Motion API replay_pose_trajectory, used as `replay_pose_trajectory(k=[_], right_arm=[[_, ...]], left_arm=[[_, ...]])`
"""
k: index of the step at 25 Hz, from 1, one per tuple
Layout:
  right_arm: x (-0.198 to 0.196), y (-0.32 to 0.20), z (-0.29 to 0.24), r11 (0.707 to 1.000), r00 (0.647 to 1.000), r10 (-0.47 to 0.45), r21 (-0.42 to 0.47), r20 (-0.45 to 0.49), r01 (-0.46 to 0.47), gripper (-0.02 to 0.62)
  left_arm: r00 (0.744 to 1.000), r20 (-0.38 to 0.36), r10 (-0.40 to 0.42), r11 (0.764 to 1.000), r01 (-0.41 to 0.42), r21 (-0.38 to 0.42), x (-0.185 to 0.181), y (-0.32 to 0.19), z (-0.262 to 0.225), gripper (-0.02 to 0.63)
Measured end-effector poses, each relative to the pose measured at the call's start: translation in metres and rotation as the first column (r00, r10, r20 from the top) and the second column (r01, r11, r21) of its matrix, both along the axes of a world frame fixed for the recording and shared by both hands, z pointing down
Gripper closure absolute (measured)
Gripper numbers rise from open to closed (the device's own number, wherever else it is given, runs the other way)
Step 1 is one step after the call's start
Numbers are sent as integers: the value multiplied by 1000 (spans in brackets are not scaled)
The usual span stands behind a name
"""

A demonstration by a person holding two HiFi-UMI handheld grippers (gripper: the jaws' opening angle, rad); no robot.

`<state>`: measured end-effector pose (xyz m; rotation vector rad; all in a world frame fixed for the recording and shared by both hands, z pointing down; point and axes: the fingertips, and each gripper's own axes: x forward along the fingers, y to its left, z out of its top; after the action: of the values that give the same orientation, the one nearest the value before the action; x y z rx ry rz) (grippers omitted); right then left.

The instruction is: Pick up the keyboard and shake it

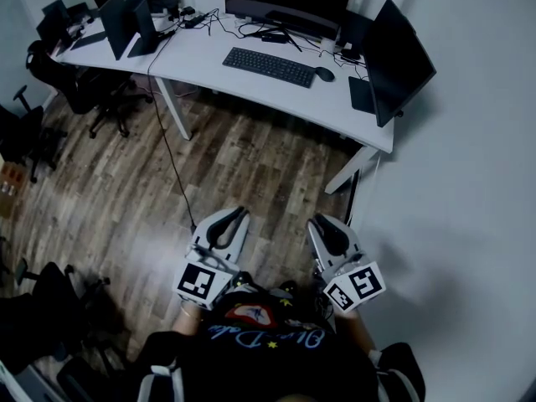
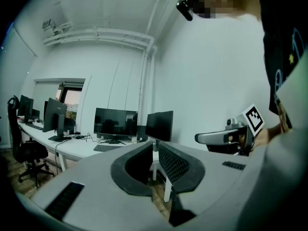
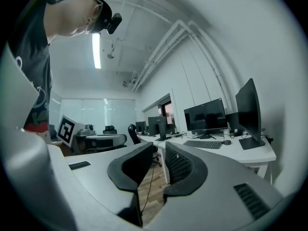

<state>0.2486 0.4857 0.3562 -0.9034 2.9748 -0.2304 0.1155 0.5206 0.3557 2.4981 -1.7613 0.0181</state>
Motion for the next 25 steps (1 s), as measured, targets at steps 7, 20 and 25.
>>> replay_pose_trajectory(k=[7,20,25], right_arm=[[-29,-4,2,1000,1000,8,-16,-22,-9,500],[-67,-14,8,998,999,48,-38,-22,-49,449],[-65,-31,9,997,998,60,-37,-24,-61,451]], left_arm=[[1000,-26,7,1000,-7,-6,-30,-3,2,514],[998,-66,-9,1000,8,-26,-84,-10,9,472],[997,-76,-4,999,1,-39,-86,-23,16,468]])
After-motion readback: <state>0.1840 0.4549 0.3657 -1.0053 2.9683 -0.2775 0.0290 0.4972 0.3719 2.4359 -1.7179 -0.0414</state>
